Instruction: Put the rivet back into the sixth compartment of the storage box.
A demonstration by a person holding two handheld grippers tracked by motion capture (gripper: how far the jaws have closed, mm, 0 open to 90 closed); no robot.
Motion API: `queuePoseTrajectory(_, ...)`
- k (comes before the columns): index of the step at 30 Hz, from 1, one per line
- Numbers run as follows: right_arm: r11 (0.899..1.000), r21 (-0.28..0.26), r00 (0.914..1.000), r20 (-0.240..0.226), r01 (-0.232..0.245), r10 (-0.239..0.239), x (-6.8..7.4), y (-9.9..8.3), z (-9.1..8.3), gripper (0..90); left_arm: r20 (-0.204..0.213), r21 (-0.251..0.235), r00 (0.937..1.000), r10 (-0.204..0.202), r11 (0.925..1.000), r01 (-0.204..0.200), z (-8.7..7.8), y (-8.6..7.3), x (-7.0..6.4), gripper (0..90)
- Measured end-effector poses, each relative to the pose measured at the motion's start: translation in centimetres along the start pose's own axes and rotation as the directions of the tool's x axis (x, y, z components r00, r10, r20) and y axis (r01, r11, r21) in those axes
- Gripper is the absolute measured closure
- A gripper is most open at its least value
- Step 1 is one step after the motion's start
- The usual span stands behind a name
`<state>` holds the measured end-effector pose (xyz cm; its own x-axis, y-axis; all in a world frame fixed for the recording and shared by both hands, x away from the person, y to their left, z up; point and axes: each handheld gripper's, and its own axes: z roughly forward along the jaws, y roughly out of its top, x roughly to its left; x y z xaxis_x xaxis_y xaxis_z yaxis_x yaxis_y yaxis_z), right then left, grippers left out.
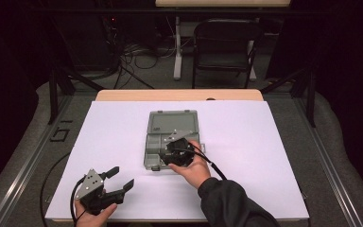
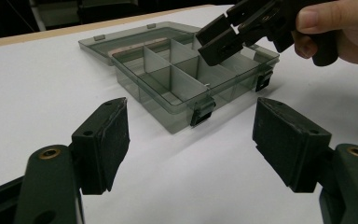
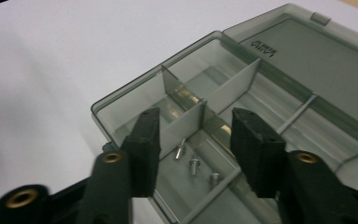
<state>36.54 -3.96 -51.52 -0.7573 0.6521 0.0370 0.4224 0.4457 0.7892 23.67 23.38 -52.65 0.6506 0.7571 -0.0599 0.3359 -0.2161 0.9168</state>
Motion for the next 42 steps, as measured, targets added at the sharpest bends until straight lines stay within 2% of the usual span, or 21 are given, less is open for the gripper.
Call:
queuePoseTrajectory(1, 1.0, 0.011, 0.9999, 0.011, 0.004, -0.005, -0.1, 0.1, -0.3, 45.5, 0.001, 0.002, 1.0, 0.001, 1.0, -0.001, 0.0, 0.0, 0.0, 27.3)
queuePoseTrajectory(6, 1.0, -0.018, 0.9992, 0.039, 0.005, -0.004, -0.4, 0.1, -1.3, 37.9, 0.002, 0.0, 1.0, -0.002, 1.0, 0.002, 0.2, 0.0, -0.1, 27.3)
queuePoseTrajectory(16, 0.999, -0.041, 0.9994, 0.03, 0.017, -0.015, -0.4, 0.0, -3.1, 35.8, -0.007, 0.002, 0.9999, -0.01, 1.0, 0.01, 0.2, -0.1, 0.0, 27.3)
queuePoseTrajectory(23, 0.997, -0.076, 0.9994, 0.02, 0.031, -0.029, 0.0, -0.6, -4.6, 34.9, -0.005, 0.006, 0.9999, -0.012, 0.9999, 0.012, 0.2, -0.2, 0.0, 27.3)
queuePoseTrajectory(27, 0.996, -0.083, 0.9991, 0.015, 0.042, -0.041, 0.1, -1.2, -5.8, 33.9, -0.002, 0.012, 1.0, -0.007, 0.9999, 0.007, 0.2, -0.1, 0.0, 27.3)
queuePoseTrajectory(34, 0.991, -0.13, 0.9998, 0.009, 0.018, -0.017, 0.2, -2.4, -8.5, 33.5, -0.004, 0.011, 1.0, 0.0, 0.9999, 0.0, 0.0, -0.2, -0.2, 27.3)
queuePoseTrajectory(42, 0.986, -0.163, 0.9983, 0.052, 0.035, -0.027, 0.0, -4.0, -11.6, 32.0, -0.012, 0.005, 0.9999, 0.0, 1.0, 0.0, -0.2, -0.2, -0.2, 27.3)
